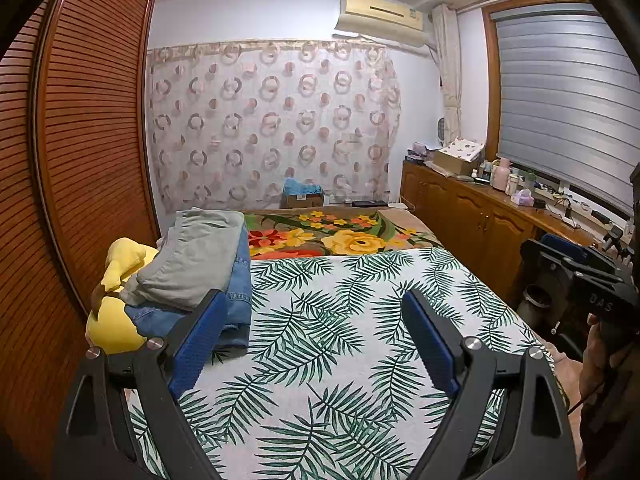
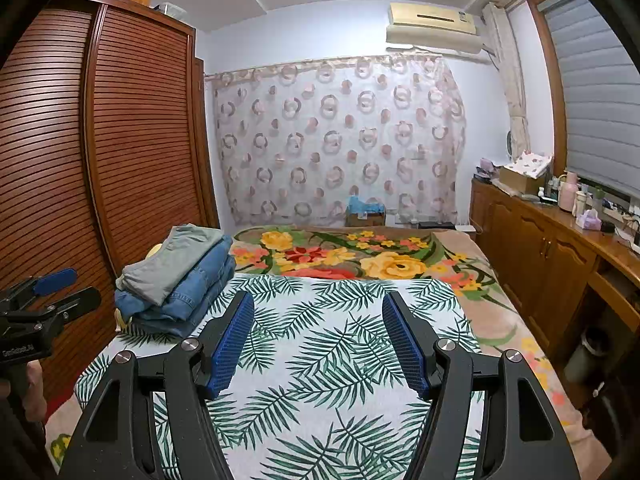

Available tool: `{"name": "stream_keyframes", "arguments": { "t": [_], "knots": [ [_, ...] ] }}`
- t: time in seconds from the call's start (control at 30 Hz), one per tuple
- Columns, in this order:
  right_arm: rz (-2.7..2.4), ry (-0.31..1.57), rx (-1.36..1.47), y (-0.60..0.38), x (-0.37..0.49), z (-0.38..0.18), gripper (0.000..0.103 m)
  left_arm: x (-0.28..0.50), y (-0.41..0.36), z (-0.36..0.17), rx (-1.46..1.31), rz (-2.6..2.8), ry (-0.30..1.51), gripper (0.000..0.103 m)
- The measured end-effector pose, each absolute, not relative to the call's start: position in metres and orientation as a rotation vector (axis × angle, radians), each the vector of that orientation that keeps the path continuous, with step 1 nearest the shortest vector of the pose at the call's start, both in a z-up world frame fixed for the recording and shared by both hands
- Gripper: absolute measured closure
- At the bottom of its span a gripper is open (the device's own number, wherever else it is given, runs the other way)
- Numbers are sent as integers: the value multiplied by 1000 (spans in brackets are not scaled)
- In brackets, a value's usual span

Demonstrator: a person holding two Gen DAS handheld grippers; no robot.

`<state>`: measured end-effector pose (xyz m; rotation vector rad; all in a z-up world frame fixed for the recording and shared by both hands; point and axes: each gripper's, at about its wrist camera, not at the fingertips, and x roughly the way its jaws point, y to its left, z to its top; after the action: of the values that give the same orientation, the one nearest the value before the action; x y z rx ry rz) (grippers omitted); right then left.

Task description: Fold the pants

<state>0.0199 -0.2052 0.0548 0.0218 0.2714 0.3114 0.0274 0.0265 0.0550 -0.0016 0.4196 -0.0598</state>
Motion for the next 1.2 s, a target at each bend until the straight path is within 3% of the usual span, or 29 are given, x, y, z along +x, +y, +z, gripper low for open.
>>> {"name": "stream_keyframes", "arguments": {
  "t": [1.2],
  "knots": [
    [316,268,23,-206,18,54,34,28,25,54,-2,-62,415,14]
  ]
}}
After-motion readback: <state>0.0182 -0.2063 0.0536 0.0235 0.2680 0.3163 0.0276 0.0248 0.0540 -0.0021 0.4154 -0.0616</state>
